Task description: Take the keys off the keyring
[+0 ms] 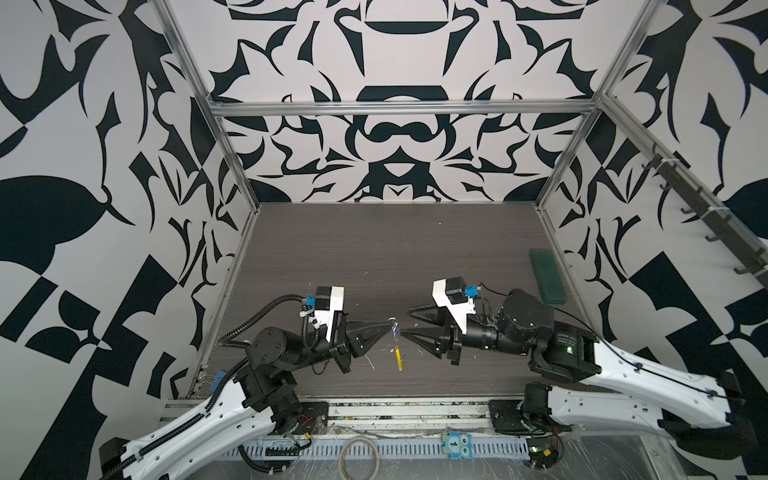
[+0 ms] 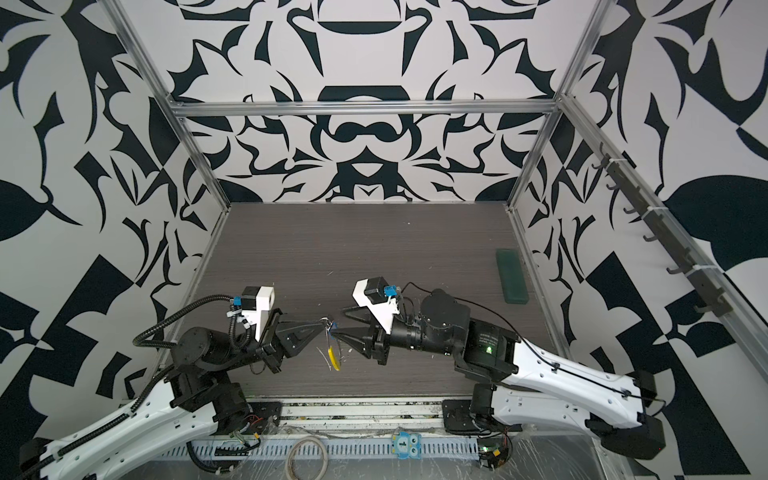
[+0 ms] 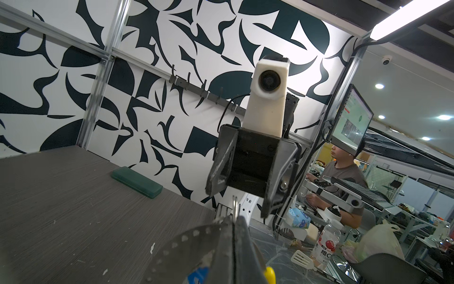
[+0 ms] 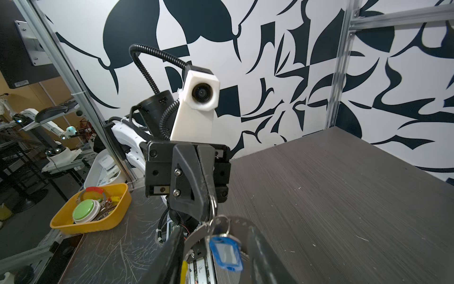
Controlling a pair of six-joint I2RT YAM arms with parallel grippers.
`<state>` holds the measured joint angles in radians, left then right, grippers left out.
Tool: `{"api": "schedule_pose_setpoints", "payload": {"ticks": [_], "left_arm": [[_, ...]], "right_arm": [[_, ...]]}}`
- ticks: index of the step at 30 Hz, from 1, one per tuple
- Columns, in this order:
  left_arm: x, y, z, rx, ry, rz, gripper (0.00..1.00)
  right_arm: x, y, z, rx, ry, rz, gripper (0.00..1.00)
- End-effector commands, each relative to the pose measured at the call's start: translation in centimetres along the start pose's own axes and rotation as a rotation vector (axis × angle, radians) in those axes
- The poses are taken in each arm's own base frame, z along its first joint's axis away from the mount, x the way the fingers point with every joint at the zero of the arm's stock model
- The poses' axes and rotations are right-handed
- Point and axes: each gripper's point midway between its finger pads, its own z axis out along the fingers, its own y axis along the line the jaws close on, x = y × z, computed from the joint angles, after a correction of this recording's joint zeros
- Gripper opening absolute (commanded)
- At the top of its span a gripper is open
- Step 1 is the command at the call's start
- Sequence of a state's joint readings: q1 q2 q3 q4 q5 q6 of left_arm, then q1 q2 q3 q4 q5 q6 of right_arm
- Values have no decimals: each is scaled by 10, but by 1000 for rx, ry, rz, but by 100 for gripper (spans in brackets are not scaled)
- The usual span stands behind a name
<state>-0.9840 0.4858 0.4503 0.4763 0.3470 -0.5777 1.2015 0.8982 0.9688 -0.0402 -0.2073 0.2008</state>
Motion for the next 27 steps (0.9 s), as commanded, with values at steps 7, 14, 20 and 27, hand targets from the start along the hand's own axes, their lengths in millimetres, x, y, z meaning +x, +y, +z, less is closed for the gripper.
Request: {"api": "schedule_pose_setpoints", "payload": {"ticks": [7,14,20,27], "left_arm": [[-17,-12,-4,35,-68,31,0],[-16,-11,-4,33,-68,28,0],[-16,-10,-4,33,-70,26,0],[-16,-9,-3,29,-70,25,0]], "right_arm": [[-17,13,6,-79,-95,29,37],[-20,13,4,-82,-111,36,33],[-18,13,6,-83,-108,39,25],[-19,15,6,-99,-109,47,13]]}}
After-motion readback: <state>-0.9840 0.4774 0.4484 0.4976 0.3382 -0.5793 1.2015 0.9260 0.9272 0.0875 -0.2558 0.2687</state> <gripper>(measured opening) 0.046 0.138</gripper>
